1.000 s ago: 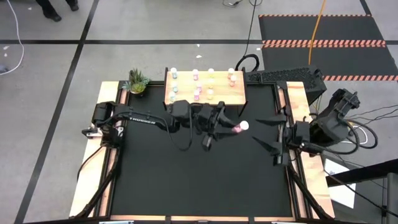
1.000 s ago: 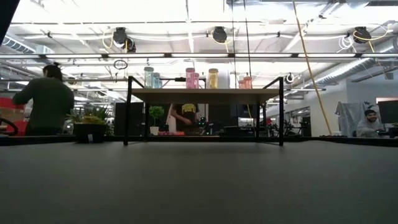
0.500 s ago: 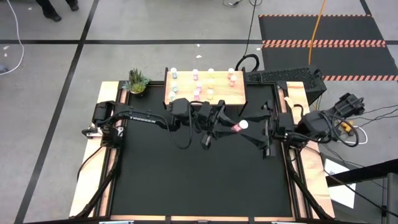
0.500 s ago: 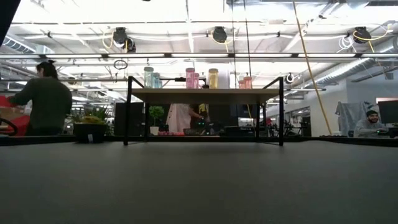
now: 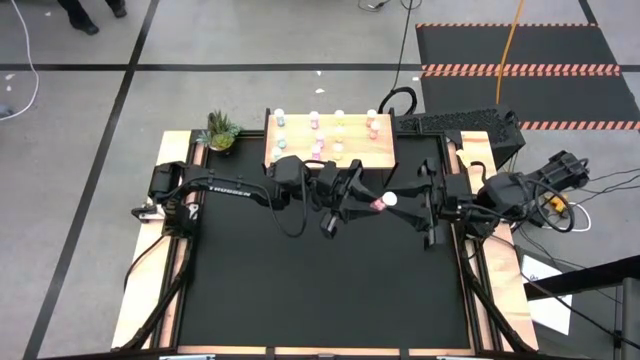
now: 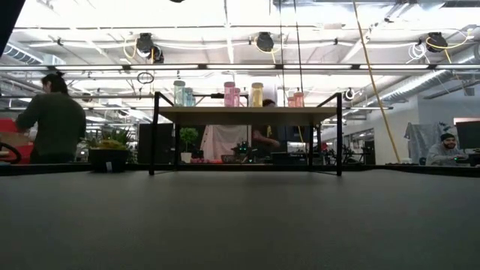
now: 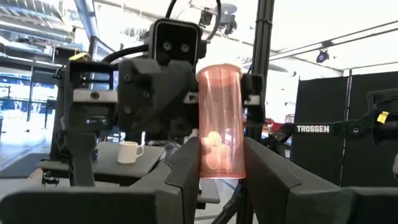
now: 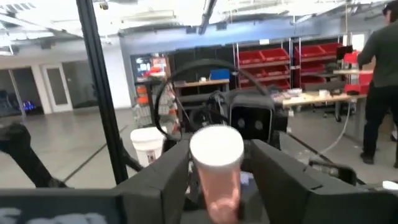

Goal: Pick and place medicine bottles onto shelf by color
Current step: Put the bottom right pink pill bottle aligned with the other pink pill bottles on the shelf

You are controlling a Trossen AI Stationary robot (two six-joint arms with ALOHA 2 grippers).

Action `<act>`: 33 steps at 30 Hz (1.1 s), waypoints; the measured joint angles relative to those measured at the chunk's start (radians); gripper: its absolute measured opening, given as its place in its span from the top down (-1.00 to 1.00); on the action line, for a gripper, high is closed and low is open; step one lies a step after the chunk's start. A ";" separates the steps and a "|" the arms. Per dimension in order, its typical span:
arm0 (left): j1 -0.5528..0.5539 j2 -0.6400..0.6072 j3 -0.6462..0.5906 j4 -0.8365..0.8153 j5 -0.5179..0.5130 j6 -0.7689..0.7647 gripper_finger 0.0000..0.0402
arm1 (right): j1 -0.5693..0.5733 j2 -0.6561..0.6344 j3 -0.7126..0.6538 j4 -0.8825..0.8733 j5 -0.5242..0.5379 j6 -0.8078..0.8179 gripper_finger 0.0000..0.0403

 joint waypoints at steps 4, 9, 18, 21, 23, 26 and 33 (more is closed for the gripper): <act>0.007 0.000 0.000 0.001 0.010 -0.003 0.44 | -0.021 0.007 0.000 -0.004 -0.046 0.006 0.29; 0.013 0.000 0.000 0.001 0.010 -0.019 0.44 | -0.031 0.007 0.000 0.010 -0.048 0.013 0.37; 0.013 0.000 0.000 0.000 0.007 -0.019 0.44 | -0.030 0.006 0.000 0.018 -0.049 0.008 0.29; 0.013 0.000 0.000 0.000 0.007 -0.020 0.44 | -0.030 0.006 0.000 0.022 -0.053 0.014 0.26; 0.013 0.000 0.000 0.000 0.009 -0.019 0.44 | -0.030 0.006 0.000 0.022 -0.072 0.025 0.24; 0.012 0.000 0.000 0.000 0.010 -0.016 0.44 | -0.030 0.006 0.000 0.022 -0.074 0.028 0.23; 0.012 0.000 0.000 0.000 0.008 -0.016 0.44 | -0.030 0.003 0.000 0.021 -0.073 0.047 0.41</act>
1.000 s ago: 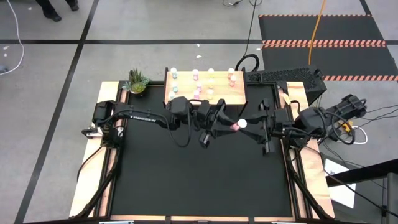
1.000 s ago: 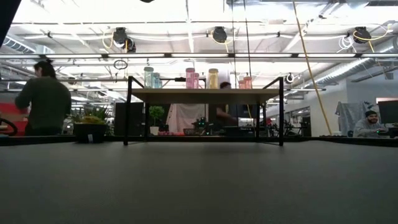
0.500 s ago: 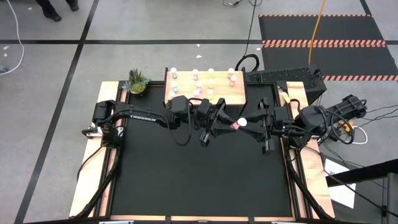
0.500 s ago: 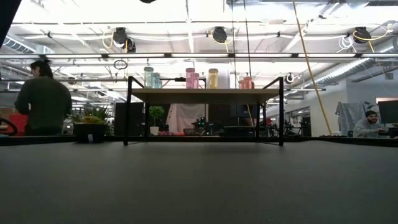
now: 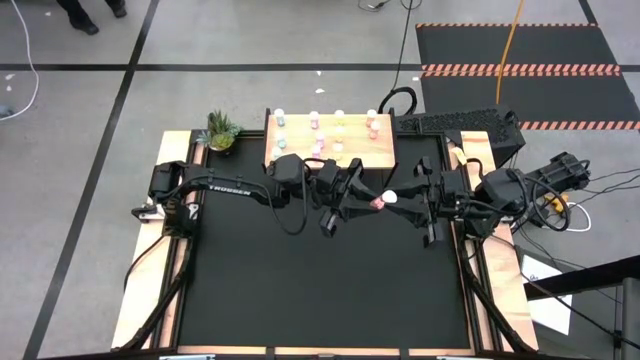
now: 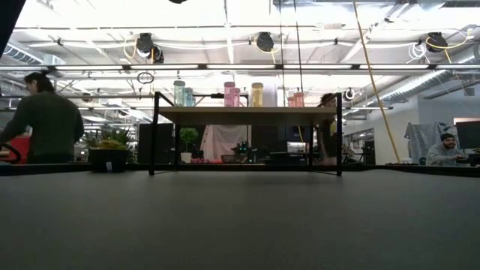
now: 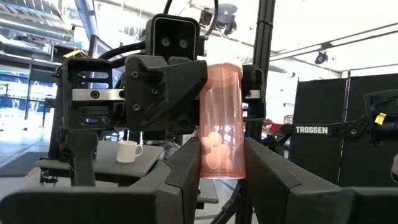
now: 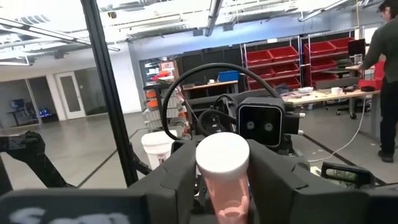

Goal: Pick and place medicine bottles onto shelf by color
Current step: Put the bottom right pink pill bottle aligned with the other pink pill bottles on the shelf

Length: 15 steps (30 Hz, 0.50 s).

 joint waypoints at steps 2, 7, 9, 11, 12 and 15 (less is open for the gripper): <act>0.000 0.000 0.000 -0.002 -0.002 -0.005 0.44 | -0.003 0.000 0.000 -0.005 0.001 0.003 0.47; 0.004 -0.002 0.000 -0.056 -0.059 -0.043 0.43 | -0.044 -0.003 0.000 -0.044 0.001 0.030 0.49; 0.014 -0.003 0.000 -0.117 -0.066 -0.020 0.41 | -0.069 -0.003 0.000 -0.067 -0.002 0.033 0.46; 0.026 -0.004 0.000 -0.172 -0.077 -0.024 0.34 | -0.091 -0.002 -0.001 -0.094 -0.002 0.030 0.46; 0.032 -0.003 0.000 -0.198 -0.080 -0.038 0.28 | -0.100 -0.002 -0.002 -0.105 -0.001 0.026 0.46; 0.048 0.003 -0.002 -0.254 -0.087 -0.072 0.05 | -0.129 -0.005 -0.001 -0.125 -0.006 0.028 0.47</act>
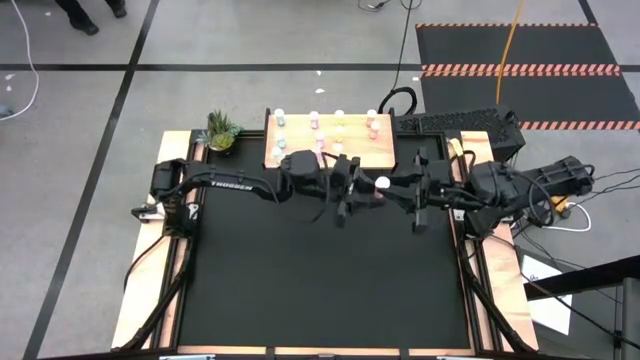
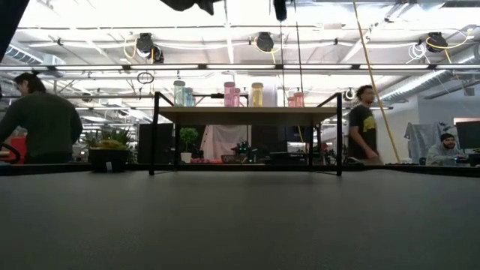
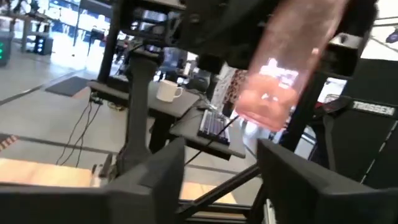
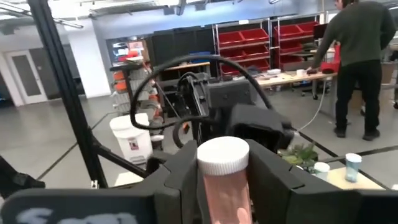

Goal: Pick and place medicine bottles onto shelf by color
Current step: Put the bottom right pink pill bottle aligned with the other pink pill bottles on the shelf

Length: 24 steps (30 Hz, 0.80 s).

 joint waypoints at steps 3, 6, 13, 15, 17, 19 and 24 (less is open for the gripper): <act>0.015 -0.001 0.000 -0.006 0.025 -0.007 -0.25 | -0.027 0.000 0.001 -0.030 -0.008 0.005 0.47; 0.033 -0.002 0.000 -0.026 0.092 -0.012 -0.54 | -0.067 0.002 0.001 -0.063 -0.023 -0.004 0.46; 0.083 -0.058 0.000 -0.255 0.127 -0.010 -0.90 | -0.202 -0.039 0.001 -0.135 -0.085 -0.112 0.45; 0.089 -0.100 0.000 -0.365 0.083 0.041 -0.91 | -0.252 -0.057 0.001 -0.129 -0.159 -0.118 0.45; 0.088 -0.151 0.000 -0.462 0.006 0.105 -0.91 | -0.307 -0.075 0.001 -0.142 -0.213 -0.122 0.45; 0.087 -0.212 0.000 -0.536 -0.085 0.171 -0.89 | -0.370 -0.085 -0.015 -0.142 -0.248 -0.140 0.45; 0.071 -0.337 0.002 -0.623 -0.314 0.300 -0.78 | -0.561 -0.086 -0.191 0.007 -0.405 -0.193 0.45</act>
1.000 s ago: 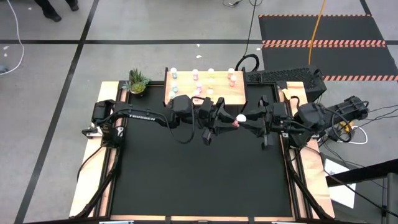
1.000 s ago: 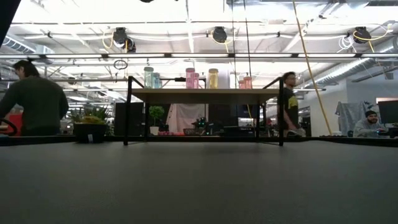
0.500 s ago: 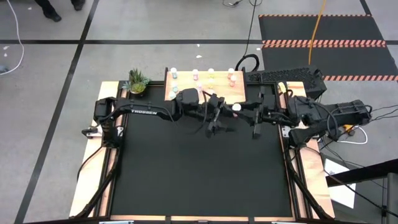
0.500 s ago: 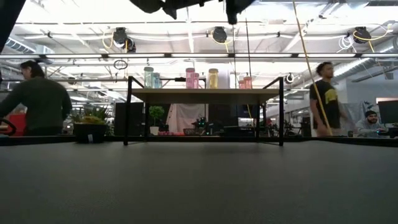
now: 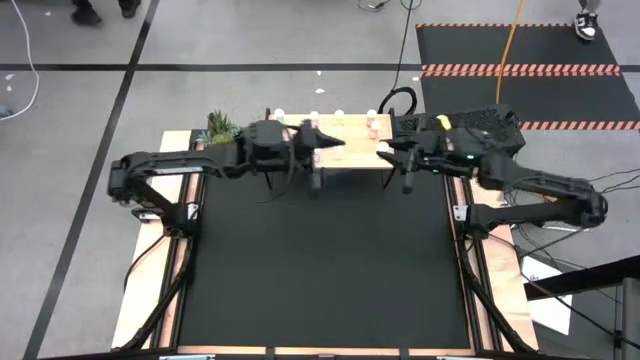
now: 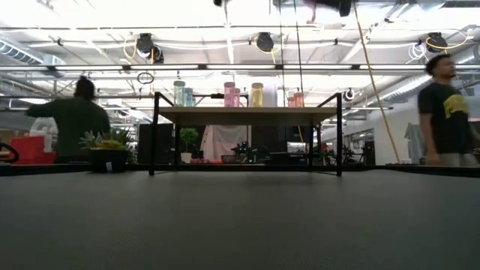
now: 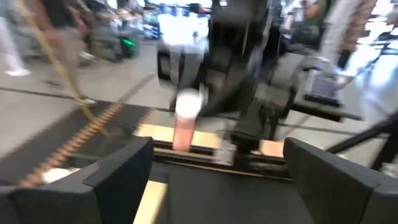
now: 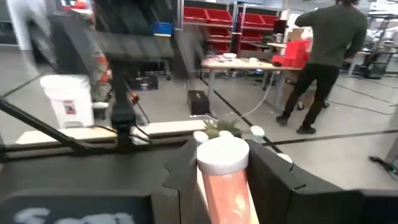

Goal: Pick and place medicine bottles onto shelf by color
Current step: Put the bottom right pink pill bottle aligned with the other pink pill bottles on the shelf

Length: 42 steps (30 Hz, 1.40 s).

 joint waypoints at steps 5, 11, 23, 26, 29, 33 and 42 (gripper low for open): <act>-0.017 -0.067 0.000 -0.093 -0.133 0.055 -0.66 | -0.168 0.010 -0.290 0.441 -0.085 0.029 0.45; -0.028 -0.084 0.000 -0.211 -0.166 0.032 -0.51 | -0.262 0.094 -0.514 0.687 -0.087 0.118 0.45; -0.041 -0.076 0.000 -0.186 -0.252 0.062 -0.36 | -0.204 0.189 -0.494 0.801 0.016 0.109 0.45; -0.041 -0.077 0.000 -0.187 -0.253 0.063 -0.36 | -0.167 0.200 -0.494 0.791 0.174 0.114 0.45; -0.041 -0.078 0.000 -0.195 -0.264 0.083 -0.36 | -0.122 0.200 -0.494 0.819 0.177 0.101 0.45; -0.041 -0.078 0.000 -0.245 -0.319 0.090 -0.36 | -0.032 0.187 -0.494 0.857 0.236 0.072 0.45; -0.010 -0.131 0.000 -0.348 -0.446 0.216 -0.36 | 0.335 0.262 -0.437 0.825 0.554 -0.030 0.44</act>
